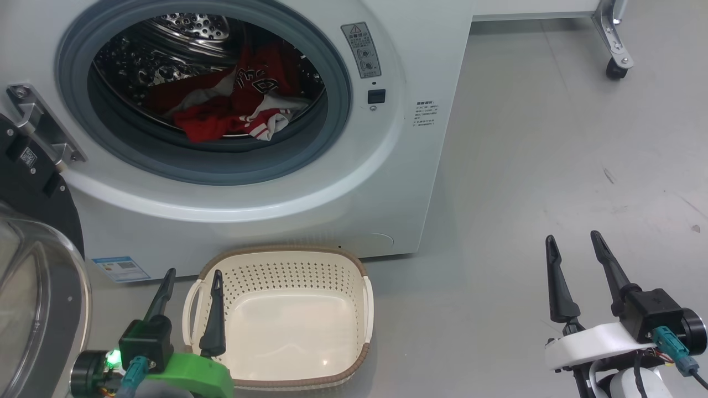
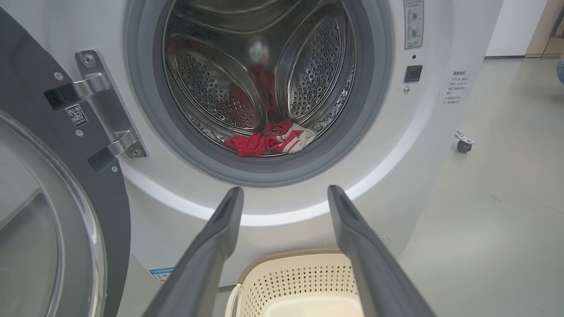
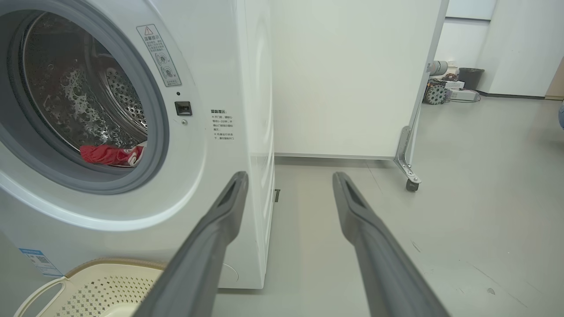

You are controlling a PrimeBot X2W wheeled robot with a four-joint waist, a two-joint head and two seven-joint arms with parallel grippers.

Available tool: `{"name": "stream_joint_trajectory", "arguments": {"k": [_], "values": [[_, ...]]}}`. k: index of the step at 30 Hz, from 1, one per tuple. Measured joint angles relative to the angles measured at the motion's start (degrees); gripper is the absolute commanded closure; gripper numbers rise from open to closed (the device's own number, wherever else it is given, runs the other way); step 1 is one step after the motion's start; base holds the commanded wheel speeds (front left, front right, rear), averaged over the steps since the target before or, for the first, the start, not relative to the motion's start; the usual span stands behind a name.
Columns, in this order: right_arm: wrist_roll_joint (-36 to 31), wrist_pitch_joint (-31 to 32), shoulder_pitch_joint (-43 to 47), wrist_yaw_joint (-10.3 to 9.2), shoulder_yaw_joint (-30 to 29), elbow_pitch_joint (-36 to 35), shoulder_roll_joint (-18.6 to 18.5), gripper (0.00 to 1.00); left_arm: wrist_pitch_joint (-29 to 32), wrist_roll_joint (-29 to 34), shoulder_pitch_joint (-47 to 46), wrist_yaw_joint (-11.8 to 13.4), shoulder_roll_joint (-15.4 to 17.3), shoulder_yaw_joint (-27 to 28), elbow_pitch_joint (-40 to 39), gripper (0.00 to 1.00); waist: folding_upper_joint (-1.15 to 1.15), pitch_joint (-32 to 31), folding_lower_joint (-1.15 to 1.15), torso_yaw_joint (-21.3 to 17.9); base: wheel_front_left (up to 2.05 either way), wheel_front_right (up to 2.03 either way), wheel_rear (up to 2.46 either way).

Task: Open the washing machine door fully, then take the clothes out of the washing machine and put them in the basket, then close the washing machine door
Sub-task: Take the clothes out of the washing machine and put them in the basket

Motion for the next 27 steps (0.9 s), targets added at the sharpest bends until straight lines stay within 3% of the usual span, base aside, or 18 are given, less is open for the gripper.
{"name": "stream_joint_trajectory", "arguments": {"k": [15, 27], "values": [[-0.2, 0.0, -0.1, 0.18, 0.0, -0.7, 0.0, 0.0, 0.7, -0.1, -0.6, -0.4, 0.0, -1.0, 0.1, 0.0, 0.0, 2.1, 0.0, 0.1, 0.0, 0.0, 0.0], [-0.4, 0.0, -2.1, 0.51, 0.2, -3.1, -0.1, 0.0, 6.7, -1.9, -10.3, -4.4, -0.2, -3.4, 3.0, 0.0, 0.0, 8.6, 0.0, -0.5, 0.0, 0.0, 0.0]]}}
